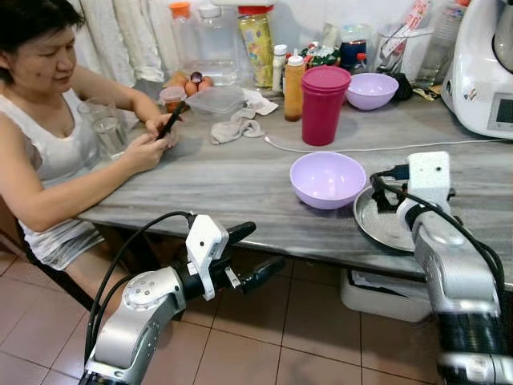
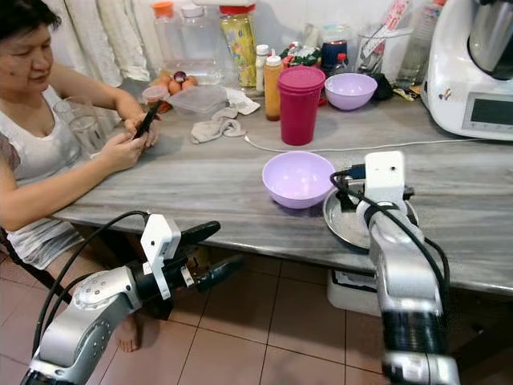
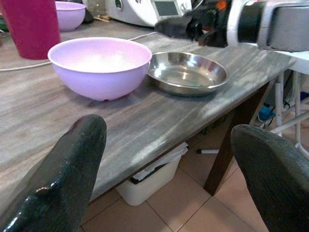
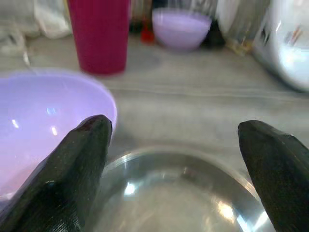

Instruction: Setting the table

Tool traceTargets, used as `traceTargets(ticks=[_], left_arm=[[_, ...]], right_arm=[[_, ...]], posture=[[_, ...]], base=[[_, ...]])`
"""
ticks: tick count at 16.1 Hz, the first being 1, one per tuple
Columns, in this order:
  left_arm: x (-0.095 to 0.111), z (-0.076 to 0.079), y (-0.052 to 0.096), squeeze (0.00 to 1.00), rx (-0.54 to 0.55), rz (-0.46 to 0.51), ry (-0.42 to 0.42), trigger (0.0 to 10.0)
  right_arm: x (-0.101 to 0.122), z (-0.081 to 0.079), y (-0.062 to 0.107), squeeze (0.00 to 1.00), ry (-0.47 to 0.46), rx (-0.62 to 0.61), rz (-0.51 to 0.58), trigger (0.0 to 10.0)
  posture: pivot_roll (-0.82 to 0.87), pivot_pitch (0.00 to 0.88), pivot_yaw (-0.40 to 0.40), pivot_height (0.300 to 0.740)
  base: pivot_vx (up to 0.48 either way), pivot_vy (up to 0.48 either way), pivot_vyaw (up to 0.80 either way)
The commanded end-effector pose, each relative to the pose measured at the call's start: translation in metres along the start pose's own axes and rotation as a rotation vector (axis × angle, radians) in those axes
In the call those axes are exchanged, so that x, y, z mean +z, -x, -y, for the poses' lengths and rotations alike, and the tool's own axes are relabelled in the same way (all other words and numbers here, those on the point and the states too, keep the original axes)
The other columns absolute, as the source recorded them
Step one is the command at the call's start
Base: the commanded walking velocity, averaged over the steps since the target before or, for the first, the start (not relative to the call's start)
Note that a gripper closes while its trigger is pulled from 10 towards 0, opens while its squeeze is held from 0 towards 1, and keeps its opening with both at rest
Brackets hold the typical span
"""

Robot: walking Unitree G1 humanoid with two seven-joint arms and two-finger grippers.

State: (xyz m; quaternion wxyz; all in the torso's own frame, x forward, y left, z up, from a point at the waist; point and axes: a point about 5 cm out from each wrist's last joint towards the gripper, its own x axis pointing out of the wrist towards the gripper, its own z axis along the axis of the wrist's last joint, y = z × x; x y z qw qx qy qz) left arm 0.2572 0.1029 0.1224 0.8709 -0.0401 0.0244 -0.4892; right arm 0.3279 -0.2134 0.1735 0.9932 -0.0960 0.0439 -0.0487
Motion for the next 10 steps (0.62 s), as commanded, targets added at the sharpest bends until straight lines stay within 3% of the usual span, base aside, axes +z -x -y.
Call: traceTargets(ticks=[1, 2, 5, 10], left_arm=[[0.007, -0.005, -0.001, 0.00, 0.015, 0.015, -0.002, 10.0], [0.008, -0.006, -0.001, 0.00, 0.023, 0.020, 0.004, 10.0], [0.002, -0.011, 0.003, 0.00, 0.150, 0.060, 0.051, 10.0], [0.005, -0.018, -0.001, 0.00, 0.309, 0.155, 0.097, 10.0]], right_arm=[[0.011, -0.004, 0.006, 0.45, 0.006, -0.002, 0.076, 10.0], [0.012, -0.009, 0.011, 0.00, 0.044, 0.004, 0.115, 10.0], [-0.004, -0.037, 0.037, 0.00, 0.031, 0.016, 0.137, 10.0], [-0.019, -0.055, 0.052, 0.00, 0.002, 0.023, 0.142, 10.0]], posture=[[-0.28, 0.000, 0.084, 0.740], [-0.28, 0.000, 0.085, 0.740], [-0.28, 0.000, 0.091, 0.740], [-0.27, 0.000, 0.092, 0.740]], base=[[0.000, 0.000, 0.00], [0.000, 0.000, 0.00], [0.000, 0.000, 0.00], [0.000, 0.000, 0.00]])
